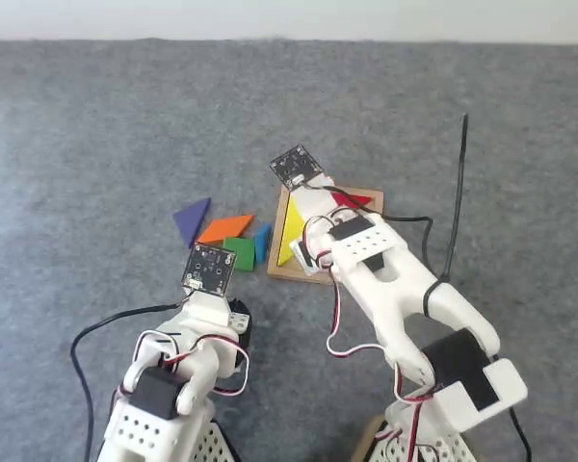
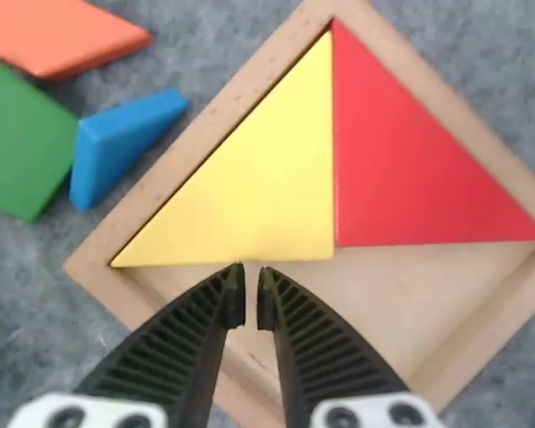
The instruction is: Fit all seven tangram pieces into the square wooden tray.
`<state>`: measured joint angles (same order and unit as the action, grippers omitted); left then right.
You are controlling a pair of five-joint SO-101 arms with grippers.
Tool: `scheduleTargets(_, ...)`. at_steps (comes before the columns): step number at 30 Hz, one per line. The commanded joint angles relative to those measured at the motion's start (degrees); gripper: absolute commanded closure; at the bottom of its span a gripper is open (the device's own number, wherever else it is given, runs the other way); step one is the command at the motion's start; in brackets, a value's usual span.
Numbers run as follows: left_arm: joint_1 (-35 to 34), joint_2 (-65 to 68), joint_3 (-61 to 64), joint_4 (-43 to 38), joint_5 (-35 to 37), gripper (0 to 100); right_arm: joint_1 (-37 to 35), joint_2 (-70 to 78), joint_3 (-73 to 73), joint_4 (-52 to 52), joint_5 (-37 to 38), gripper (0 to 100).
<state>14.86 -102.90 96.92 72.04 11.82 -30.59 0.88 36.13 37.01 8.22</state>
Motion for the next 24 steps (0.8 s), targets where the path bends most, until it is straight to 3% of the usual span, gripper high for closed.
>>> scheduleTargets(1, 0.26, -1.05, -0.48, 0.18, 0.35, 99, 0.92, -0.31, -3.6, -1.27, 2.9, 95.7)
scheduleTargets(24, 0.26, -1.05, -0.48, 0.18, 0.35, 99, -4.18, -6.2, 7.12, 7.34, 3.16, 95.7)
